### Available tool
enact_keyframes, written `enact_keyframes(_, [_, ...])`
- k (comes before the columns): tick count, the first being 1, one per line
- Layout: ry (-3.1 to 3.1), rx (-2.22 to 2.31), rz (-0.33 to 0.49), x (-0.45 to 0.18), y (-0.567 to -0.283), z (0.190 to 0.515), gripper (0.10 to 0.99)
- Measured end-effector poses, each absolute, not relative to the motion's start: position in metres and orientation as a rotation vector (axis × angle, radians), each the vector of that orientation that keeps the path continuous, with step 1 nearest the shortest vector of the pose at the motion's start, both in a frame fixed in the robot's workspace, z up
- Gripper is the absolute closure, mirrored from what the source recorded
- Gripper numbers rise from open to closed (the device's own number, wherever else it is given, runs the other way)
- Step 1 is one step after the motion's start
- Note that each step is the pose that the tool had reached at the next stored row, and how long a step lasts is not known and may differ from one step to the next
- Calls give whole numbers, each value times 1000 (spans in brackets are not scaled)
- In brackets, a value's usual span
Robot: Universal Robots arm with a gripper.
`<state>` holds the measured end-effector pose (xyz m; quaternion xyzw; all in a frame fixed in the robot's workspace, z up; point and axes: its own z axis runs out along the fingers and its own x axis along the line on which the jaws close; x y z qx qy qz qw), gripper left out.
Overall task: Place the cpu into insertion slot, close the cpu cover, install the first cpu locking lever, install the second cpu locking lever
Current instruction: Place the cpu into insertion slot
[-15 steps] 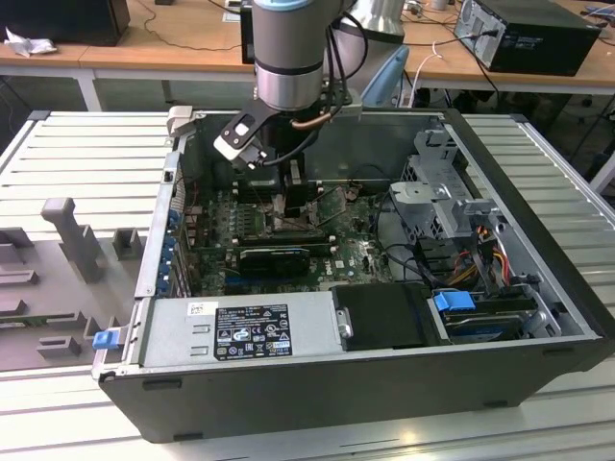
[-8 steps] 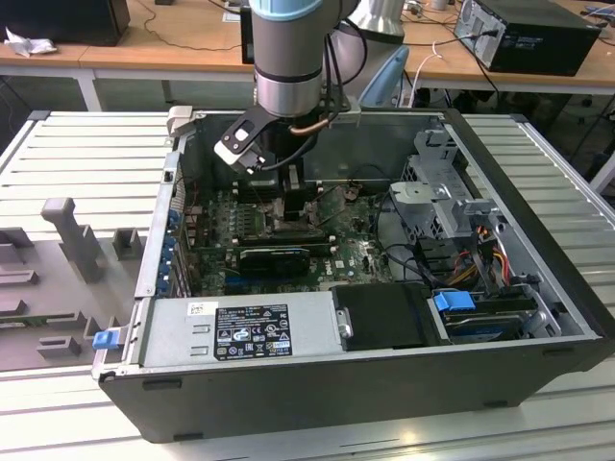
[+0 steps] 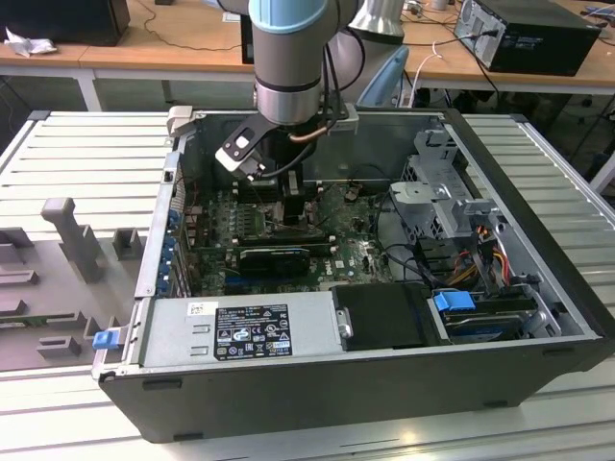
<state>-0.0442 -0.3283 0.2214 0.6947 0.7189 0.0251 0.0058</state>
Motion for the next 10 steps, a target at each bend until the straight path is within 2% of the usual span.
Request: enact_keyframes(10, [2251, 2176, 80, -42, -323, 207, 557])
